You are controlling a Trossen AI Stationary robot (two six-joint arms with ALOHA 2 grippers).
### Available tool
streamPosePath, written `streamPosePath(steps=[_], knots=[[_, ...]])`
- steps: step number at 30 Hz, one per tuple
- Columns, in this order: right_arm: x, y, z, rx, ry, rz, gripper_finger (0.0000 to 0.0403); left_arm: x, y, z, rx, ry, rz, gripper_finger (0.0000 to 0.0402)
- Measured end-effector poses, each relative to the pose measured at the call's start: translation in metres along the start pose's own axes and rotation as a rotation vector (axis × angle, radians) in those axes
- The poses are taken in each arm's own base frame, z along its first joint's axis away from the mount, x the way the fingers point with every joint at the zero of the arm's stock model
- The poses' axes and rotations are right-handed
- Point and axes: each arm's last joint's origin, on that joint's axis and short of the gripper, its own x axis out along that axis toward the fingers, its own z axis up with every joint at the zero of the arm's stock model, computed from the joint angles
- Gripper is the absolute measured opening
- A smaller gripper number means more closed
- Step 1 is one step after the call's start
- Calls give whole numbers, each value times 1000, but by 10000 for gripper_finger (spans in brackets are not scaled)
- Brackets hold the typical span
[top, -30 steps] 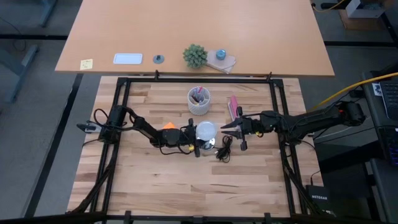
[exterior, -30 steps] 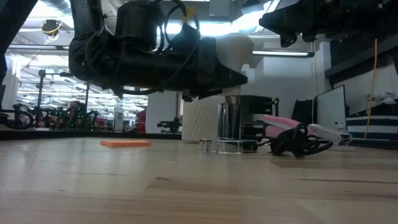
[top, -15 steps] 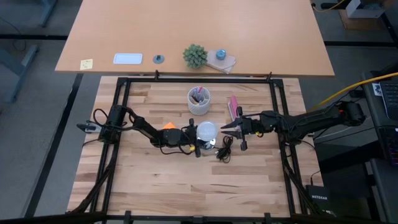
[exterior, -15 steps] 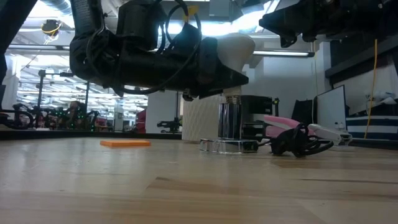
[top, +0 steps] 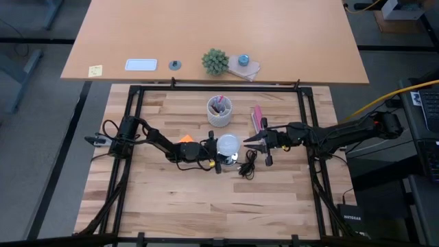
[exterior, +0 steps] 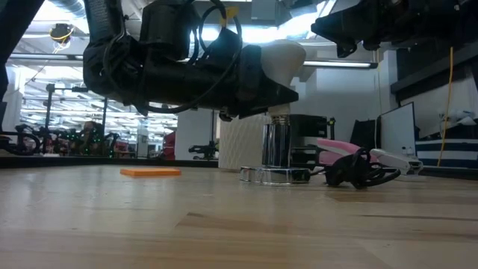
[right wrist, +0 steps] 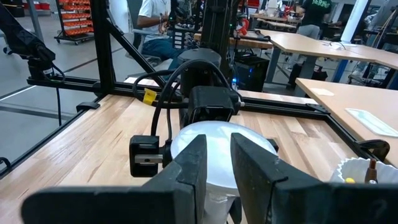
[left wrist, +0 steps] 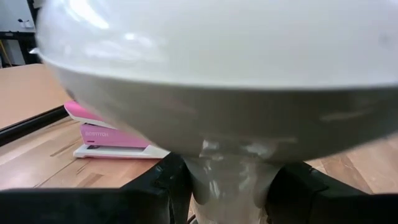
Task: Screw lightbulb
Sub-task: Insert the lightbulb into the lamp
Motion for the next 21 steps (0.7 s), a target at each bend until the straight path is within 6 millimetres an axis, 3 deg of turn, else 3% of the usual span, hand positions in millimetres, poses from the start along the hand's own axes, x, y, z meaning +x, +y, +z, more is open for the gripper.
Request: streamPosePath(steps=[21], knots=[[0,0,-2,1,22,2,76,-2,-2,2,15,-15,3,152]])
